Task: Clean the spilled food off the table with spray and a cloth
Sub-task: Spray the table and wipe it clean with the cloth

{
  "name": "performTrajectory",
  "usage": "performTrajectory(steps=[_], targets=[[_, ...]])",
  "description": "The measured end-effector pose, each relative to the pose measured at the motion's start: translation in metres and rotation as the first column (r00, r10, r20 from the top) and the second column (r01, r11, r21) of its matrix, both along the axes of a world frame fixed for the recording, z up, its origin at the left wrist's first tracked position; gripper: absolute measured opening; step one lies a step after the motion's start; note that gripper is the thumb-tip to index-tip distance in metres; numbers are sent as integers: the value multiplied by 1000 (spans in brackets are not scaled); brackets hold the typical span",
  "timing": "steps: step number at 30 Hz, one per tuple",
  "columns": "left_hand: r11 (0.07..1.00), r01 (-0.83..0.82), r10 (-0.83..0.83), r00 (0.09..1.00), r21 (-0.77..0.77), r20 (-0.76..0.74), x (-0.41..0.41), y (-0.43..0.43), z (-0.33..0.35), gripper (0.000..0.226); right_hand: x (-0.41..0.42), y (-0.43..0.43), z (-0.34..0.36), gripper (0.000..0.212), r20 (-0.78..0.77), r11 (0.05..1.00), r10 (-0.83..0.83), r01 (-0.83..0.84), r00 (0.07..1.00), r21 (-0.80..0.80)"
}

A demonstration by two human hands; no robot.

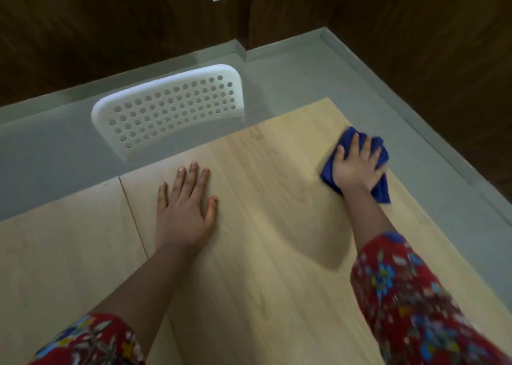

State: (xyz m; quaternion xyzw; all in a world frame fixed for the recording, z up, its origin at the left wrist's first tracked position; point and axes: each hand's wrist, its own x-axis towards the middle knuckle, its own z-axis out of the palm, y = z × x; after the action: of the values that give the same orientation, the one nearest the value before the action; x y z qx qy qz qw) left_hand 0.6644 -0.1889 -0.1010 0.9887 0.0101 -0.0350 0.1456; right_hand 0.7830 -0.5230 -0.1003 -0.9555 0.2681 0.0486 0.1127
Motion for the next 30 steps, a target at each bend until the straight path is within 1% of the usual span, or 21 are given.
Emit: performTrajectory(steps=[2, 4, 7, 9, 11, 13, 14, 16, 18, 19, 20, 21, 22, 24, 25, 27, 29, 30], targets=[[1000, -12, 12, 1000, -10, 12, 1, 0, -1, 64, -41, -14, -1, 61, -16, 997, -70, 70, 997, -13], [1000, -17, 17, 1000, -10, 18, 0, -1, -2, 65, -52, -17, -2, 61, -28, 995, -99, 99, 995, -26], [1000, -24, 25, 999, -13, 25, 1, -1, -2, 66, -20, -12, 1, 60, -20, 995, -98, 98, 995, -21], [1000, -17, 18, 999, -24, 32, 1, -2, -1, 66, 20, -4, 3, 59, -12, 998, -58, 58, 998, -7], [1000, -10, 11, 999, -26, 30, 0, 0, -1, 65, 60, 14, 5, 59, -13, 999, 51, -50, 999, 8], [1000, -12, 13, 999, -25, 35, -2, 0, -1, 65, 87, 46, 6, 58, 3, 969, 247, -247, 969, -5], [1000, -15, 15, 999, -20, 39, 0, 1, -1, 65, 93, 65, 6, 57, 14, 929, 369, -369, 929, -17], [1000, -2, 2, 999, -18, 35, 1, 1, -1, 65, 74, 101, 6, 55, 35, 801, 599, -598, 800, -32], [1000, 5, -4, 999, -25, 33, 1, 2, -1, 65, 19, 119, 5, 54, 66, 656, 755, -753, 653, -50], [1000, 3, -3, 1000, -25, 29, -1, 1, -1, 64, -14, 116, 3, 55, 82, 618, 785, -785, 614, -45], [1000, 0, 1, 1000, -22, 30, -1, 0, -2, 64, -39, 103, 1, 57, 90, 625, 780, -780, 620, -44], [1000, -8, 9, 999, -16, 31, -1, 0, -2, 64, -52, 85, 0, 59, 80, 669, 743, -741, 665, -58], [1000, -18, 19, 999, -10, 33, -2, 0, -1, 64, -54, 66, 0, 60, 58, 735, 678, -674, 733, -73], [1000, -25, 25, 999, 4, 25, -1, -1, -1, 64, -34, 34, 1, 59, 6, 887, 458, -457, 889, -63], [1000, -24, 24, 999, 7, 23, -2, -2, -1, 64, -20, 27, 1, 59, -12, 936, 349, -349, 937, -47], [1000, -23, 23, 1000, 13, 16, -2, -3, -2, 64, 11, 31, 1, 60, -39, 976, 215, -216, 976, -25], [1000, -17, 17, 1000, 7, 21, -1, -3, -2, 64, 37, 57, 2, 60, -38, 974, 223, -224, 974, -25], [1000, -11, 11, 1000, 5, 23, -1, -3, -2, 64, 44, 75, 3, 59, -30, 962, 273, -273, 962, -22]])
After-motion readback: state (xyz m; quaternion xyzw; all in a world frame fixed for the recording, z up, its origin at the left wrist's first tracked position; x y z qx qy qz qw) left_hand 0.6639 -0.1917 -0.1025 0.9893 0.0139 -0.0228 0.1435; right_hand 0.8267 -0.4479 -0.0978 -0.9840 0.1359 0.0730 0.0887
